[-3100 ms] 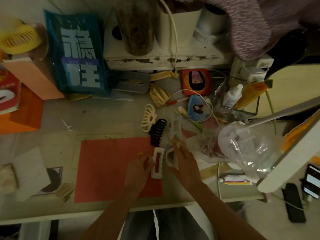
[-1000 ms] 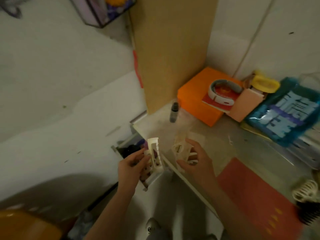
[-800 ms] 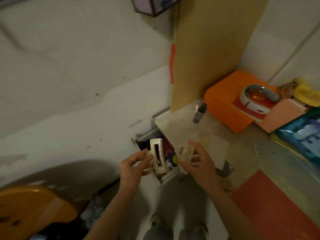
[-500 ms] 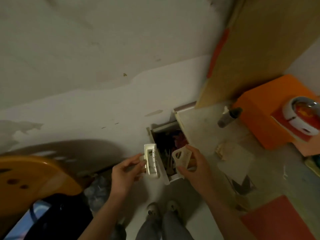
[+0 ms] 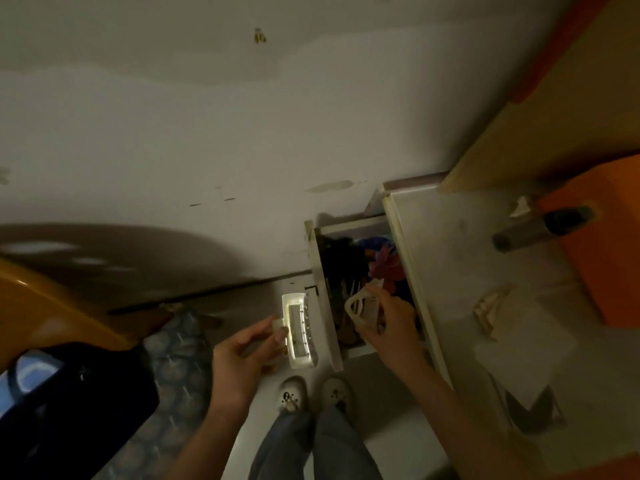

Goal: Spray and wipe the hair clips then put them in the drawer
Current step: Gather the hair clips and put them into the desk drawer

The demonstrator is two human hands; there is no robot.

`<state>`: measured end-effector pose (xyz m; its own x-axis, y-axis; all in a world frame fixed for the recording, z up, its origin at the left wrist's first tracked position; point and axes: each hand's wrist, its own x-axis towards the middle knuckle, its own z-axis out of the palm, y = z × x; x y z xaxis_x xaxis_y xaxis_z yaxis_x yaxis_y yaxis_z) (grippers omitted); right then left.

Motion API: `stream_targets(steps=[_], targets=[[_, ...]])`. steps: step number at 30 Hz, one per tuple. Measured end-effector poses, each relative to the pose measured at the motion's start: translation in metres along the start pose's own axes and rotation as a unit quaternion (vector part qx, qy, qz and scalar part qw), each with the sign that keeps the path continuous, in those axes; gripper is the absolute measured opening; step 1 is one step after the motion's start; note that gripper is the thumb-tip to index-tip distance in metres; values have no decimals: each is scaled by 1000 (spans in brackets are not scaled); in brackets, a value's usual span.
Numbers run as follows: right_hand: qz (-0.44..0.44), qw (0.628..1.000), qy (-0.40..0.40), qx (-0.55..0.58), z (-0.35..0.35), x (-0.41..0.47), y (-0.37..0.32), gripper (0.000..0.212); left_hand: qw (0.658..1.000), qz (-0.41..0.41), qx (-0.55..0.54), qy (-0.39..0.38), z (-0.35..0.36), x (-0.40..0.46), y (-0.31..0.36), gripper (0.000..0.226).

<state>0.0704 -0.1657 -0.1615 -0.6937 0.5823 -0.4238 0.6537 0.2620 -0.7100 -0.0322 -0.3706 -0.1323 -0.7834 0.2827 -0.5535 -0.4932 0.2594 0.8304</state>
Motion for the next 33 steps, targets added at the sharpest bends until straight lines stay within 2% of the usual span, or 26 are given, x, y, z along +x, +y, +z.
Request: stream_targets(steps=[5,15,19,27,33], targets=[[-9,999,-42,-29,21,21,24,68,1000,-12,-2,12,9,11,-22,25],[-58,991,-64,-99,41,38,47,78,999,-16,2,29,17,15,-43,26],[-77,985,-64,-141,40,42,53,80,1000,-12,9,26,20,15,-48,26],[-70,985,-57,-150,46,51,58,81,1000,-5,12,28,25,12,-56,26],[-57,997,-31,-34,37,43,55,81,1000,0,-1,19,30,10,-49,23]])
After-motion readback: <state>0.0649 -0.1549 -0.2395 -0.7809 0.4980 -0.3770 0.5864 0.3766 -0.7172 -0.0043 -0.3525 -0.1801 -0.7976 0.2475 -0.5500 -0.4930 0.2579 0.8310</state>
